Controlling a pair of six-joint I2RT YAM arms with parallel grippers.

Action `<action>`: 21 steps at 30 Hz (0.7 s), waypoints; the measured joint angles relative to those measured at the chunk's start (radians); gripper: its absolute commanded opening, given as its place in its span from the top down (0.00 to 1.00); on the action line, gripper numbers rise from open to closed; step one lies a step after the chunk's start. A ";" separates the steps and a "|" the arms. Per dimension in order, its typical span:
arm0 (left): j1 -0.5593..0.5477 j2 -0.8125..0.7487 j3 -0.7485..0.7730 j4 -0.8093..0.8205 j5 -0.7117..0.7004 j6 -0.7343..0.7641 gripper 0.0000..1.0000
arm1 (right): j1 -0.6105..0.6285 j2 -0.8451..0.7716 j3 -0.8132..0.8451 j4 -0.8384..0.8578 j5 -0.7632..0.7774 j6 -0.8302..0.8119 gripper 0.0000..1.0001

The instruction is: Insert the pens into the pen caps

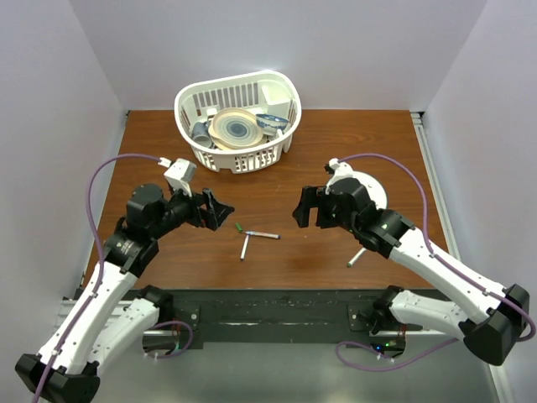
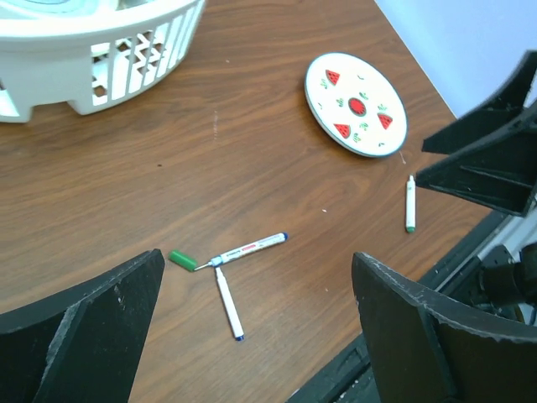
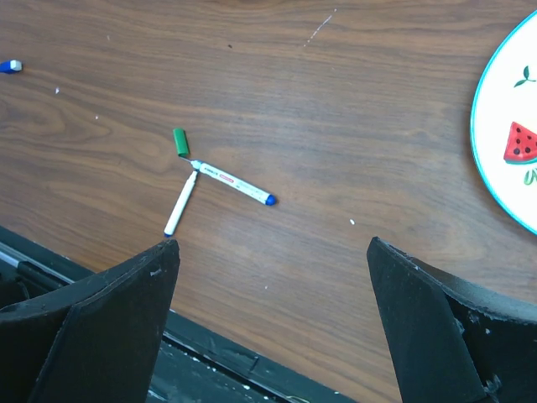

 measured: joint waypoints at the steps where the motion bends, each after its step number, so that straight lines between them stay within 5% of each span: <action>1: 0.000 -0.004 0.000 -0.003 -0.012 -0.003 0.02 | 0.000 0.000 0.000 0.000 0.000 0.000 0.01; 7: 0.000 -0.042 0.000 -0.019 -0.105 -0.013 0.02 | 0.000 0.000 0.000 0.000 0.003 -0.010 0.02; 12: 0.000 -0.076 0.000 -0.018 -0.135 -0.010 0.03 | 0.002 0.053 0.000 0.059 -0.024 -0.060 0.16; 21: 0.001 -0.145 -0.010 -0.019 -0.169 -0.003 0.04 | 0.156 0.539 0.180 0.109 -0.054 -0.251 0.44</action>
